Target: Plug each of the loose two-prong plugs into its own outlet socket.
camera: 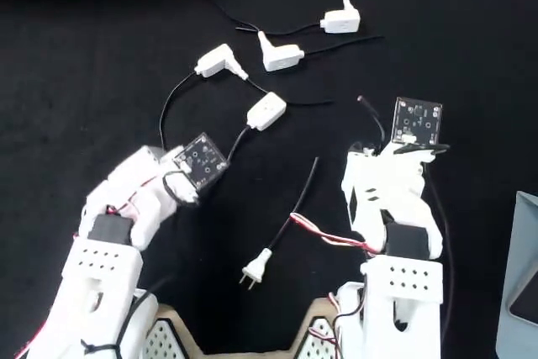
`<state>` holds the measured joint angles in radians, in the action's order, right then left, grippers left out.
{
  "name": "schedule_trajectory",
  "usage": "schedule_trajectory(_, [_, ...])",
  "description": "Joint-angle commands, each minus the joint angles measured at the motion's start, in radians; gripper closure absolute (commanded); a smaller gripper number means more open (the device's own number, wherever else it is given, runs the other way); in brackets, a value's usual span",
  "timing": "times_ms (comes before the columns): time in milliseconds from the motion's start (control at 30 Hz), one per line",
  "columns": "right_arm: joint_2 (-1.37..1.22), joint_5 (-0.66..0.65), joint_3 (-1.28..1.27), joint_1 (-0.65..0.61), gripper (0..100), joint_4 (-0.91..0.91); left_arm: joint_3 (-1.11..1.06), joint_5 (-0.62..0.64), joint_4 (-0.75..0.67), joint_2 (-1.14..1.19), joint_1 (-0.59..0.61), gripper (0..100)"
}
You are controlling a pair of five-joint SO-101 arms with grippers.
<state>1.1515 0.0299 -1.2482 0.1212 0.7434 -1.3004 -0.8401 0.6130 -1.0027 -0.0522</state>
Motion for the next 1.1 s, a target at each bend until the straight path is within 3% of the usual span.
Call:
schedule_trajectory(0, [0.005,-0.005,0.005,-0.015,98.7,-0.015,-0.022,0.114,-0.020,-0.026,-0.008,76])
schedule_trajectory(233, [0.005,-0.005,0.005,-0.015,98.7,-0.014,0.010,0.140,-0.018,-0.026,-0.007,75])
schedule_trajectory(467, [0.005,-0.005,0.005,-0.015,98.7,-0.014,0.153,0.147,0.098,-0.026,0.079,75])
schedule_trajectory(667, [0.005,-0.003,0.005,-0.015,98.7,-0.014,0.257,0.226,0.097,0.023,0.124,79])
schedule_trajectory(867, [0.005,-0.002,0.005,-0.015,98.7,-0.012,0.323,0.264,-0.052,0.262,0.127,79])
schedule_trajectory(1067, [0.005,-0.005,-0.010,-0.015,98.7,-0.018,0.541,0.264,-0.054,0.609,0.125,79])
